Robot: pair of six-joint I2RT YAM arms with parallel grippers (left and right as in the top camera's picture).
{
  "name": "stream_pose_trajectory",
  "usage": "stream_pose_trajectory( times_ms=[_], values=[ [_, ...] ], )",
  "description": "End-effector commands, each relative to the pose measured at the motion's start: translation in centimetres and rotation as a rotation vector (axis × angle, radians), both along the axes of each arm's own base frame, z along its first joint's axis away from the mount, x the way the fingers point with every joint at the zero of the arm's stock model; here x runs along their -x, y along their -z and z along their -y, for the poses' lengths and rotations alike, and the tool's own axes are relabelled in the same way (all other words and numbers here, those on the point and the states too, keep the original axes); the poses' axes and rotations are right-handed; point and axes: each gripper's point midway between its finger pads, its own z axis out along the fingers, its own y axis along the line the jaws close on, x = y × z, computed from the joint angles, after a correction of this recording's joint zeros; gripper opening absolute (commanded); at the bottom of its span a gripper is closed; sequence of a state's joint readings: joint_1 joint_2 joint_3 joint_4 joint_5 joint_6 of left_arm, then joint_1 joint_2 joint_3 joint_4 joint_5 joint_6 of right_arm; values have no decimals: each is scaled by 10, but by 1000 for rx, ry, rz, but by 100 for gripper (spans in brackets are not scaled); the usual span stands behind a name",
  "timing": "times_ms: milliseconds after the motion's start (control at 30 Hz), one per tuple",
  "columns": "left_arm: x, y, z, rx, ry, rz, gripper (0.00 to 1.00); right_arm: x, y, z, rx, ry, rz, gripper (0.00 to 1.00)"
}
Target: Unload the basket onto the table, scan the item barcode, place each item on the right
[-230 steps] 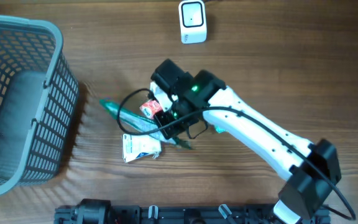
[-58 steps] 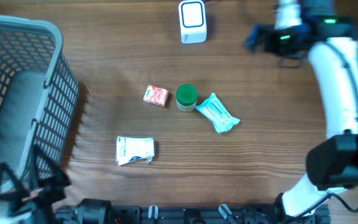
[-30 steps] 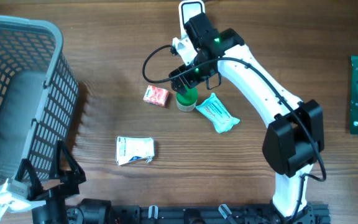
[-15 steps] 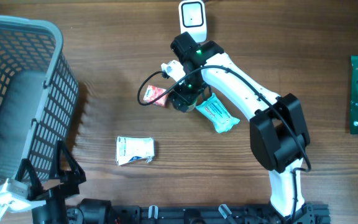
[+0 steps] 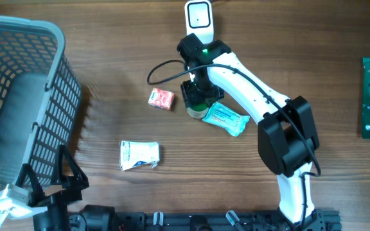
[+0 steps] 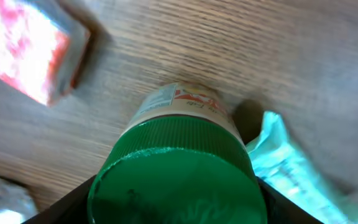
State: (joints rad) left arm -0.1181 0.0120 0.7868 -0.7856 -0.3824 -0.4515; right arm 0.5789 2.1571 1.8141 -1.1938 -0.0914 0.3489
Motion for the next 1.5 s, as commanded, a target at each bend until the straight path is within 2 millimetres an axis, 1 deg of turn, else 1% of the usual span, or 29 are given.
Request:
stream_pose_trajectory(
  times_ms=[0,67,100,133,167,200,233,300,367,400,433,500,567,667,767,867,900,933,967,1000,1033,1067,1100,1200,1233,1300,1367,1433,1467],
  values=[
    [-1,1,3,5,21,2,100,-1,-11,-25,-138,367,-110,66],
    [-1,1,3,5,21,2,100,-3,-13,-31,-172,448,-135,78],
    [-1,1,3,5,21,2,100,-6,-14,-33,-181,462,-126,92],
    [-1,1,3,5,21,2,100,-12,-14,-36,-195,456,-101,100],
    [-1,1,3,5,21,2,100,-17,-13,-34,-185,458,-69,100],
    [-1,1,3,5,21,2,100,-29,-11,-24,-135,466,7,100],
    [-1,1,3,5,21,2,100,-32,-11,-21,-122,457,28,100],
    [-1,1,3,5,21,2,100,-39,-12,-26,-147,378,63,100],
    [-1,1,3,5,21,2,100,-41,-13,-29,-158,294,83,100],
    [-1,0,3,6,21,3,100,-39,-12,-28,-151,270,80,100],
    [-1,1,3,5,21,2,100,-32,-10,-25,-136,260,53,100],
    [-1,1,3,5,21,2,100,-18,-8,-20,-114,299,-8,100],
    [-1,1,3,5,21,2,100,-13,0,-17,-100,348,-34,100],
    [-1,1,3,5,21,2,100,-2,20,-18,-106,395,-89,100],
    [-1,1,3,5,21,2,100,0,49,-16,-77,403,-125,100],
    [-1,1,3,5,21,2,100,9,65,-23,-81,394,-188,99],
    [-1,1,3,5,21,2,100,13,71,-24,-72,388,-199,96],
    [-1,1,3,5,21,2,100,16,78,-24,-57,382,-209,88],
    [-1,1,3,5,21,2,100,18,86,-23,-39,380,-220,77],
    [-1,1,3,5,21,2,100,19,89,-22,-34,381,-226,68],
    [-1,1,3,5,21,2,100,18,91,-22,-33,379,-224,64],
    [-1,1,3,5,21,2,100,14,89,-20,-29,381,-207,60],
    [-1,1,3,5,21,2,100,11,84,-21,-32,382,-200,53],
    [-1,1,3,5,21,2,100,-6,49,-28,-66,393,-152,51],
    [-1,1,3,5,21,2,100,-10,41,-28,-66,414,-133,52],
    [-1,1,3,5,21,2,100,-38,8,-22,-54,500,9,51],
    [-1,1,3,5,21,2,100,-78,-23,-14,-54,547,227,51],
    [-1,1,3,5,21,2,100,-111,-43,-13,-81,570,396,51],
    [-1,1,3,5,21,2,100,-130,-52,-10,-84,581,499,51]
  ],
)
